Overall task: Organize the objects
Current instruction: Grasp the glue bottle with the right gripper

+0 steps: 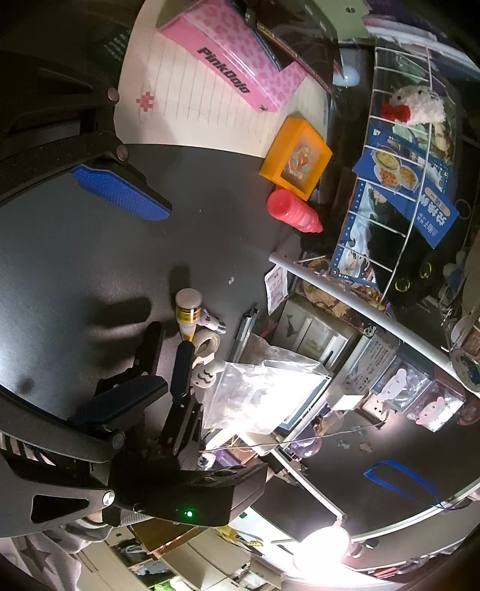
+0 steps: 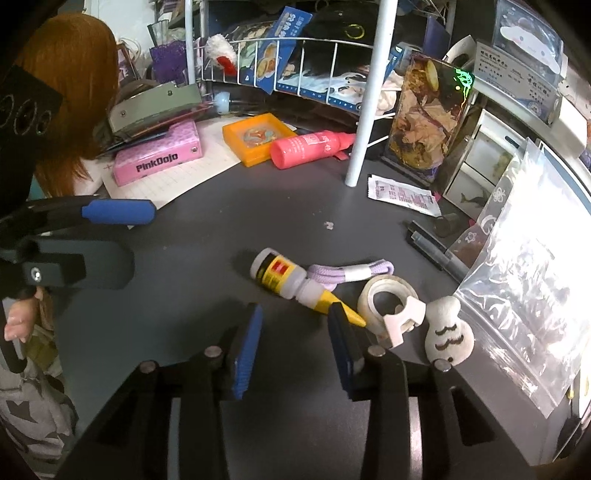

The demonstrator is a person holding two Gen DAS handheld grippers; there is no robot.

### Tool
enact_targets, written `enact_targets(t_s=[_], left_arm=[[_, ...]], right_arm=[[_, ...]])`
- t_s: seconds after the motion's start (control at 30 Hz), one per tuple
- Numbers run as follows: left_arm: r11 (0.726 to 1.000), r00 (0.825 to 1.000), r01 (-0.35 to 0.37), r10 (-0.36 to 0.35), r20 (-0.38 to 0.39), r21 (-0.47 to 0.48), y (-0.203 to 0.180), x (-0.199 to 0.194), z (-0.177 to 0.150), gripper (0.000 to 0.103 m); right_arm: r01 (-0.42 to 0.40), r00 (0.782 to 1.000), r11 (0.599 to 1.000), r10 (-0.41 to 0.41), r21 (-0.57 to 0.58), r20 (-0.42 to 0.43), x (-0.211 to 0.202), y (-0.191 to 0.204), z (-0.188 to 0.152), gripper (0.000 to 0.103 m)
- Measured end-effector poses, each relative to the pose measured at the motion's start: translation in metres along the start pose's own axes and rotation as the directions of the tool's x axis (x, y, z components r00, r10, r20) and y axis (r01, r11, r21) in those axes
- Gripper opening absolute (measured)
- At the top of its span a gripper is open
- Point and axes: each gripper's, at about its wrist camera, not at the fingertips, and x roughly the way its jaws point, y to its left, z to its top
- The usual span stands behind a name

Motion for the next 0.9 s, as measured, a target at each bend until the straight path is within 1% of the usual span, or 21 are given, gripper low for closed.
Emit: enact_targets(t_s=[0.07,0.2,0.4,0.6,0.67,0.73,0.8,0.83,0.9], left_arm=[[1.000,1.000,-0.001,0.001,0.000,-0.002,0.001,0.000,0.000,0.085],[1.000,1.000,-0.002,0.002,0.000,-0.003,0.002,0.000,0.000,0.085],[1.000,1.000,-0.002,0.002,0.000,-0.006,0.004,0.000,0.000,0.085],[1.000,1.000,-0.004,0.004,-0.001,-0.008,0.003,-0.001,-0.001,0.085],[1.000,1.000,-0.004,0.004,-0.001,-0.007,0.003,-0.001,-0.001,0.085],[1.000,1.000,-0.006,0.006,-0.002,-0.009,0.004,-0.001,-0.001,0.085],[1.000,1.000,-0.006,0.006,-0.002,-0.010,0.004,-0.001,-0.001,0.085],[1.000,1.000,-0.005,0.005,-0.002,-0.010,0.004,-0.001,-0.001,0.085],[1.000,1.000,-0.006,0.006,-0.002,-0.010,0.004,-0.001,-0.002,0.085]], right_arm=[[0.008,1.000,1.000,-0.008,0.001,0.004,0.002,0.000,0.002,0.038],[0.008,1.000,1.000,-0.008,0.016,0.021,0.004,-0.002,0.006,0.038],[0.027,0.999,0.999,-0.029,0.043,0.036,0.011,-0.007,0.012,0.038],[0.016,1.000,0.997,-0.018,0.078,0.025,0.024,-0.013,0.016,0.038],[0.007,1.000,0.996,-0.010,0.091,0.029,0.026,-0.015,0.017,0.034],[0.003,1.000,0.996,-0.006,0.094,0.029,0.028,-0.015,0.019,0.027],[0.003,1.000,0.995,-0.006,0.095,0.031,0.029,-0.015,0.021,0.023],[0.001,0.999,0.995,-0.004,0.095,0.032,0.030,-0.014,0.022,0.017],[-0.009,1.000,0.995,0.006,0.098,0.031,0.031,-0.014,0.023,0.013]])
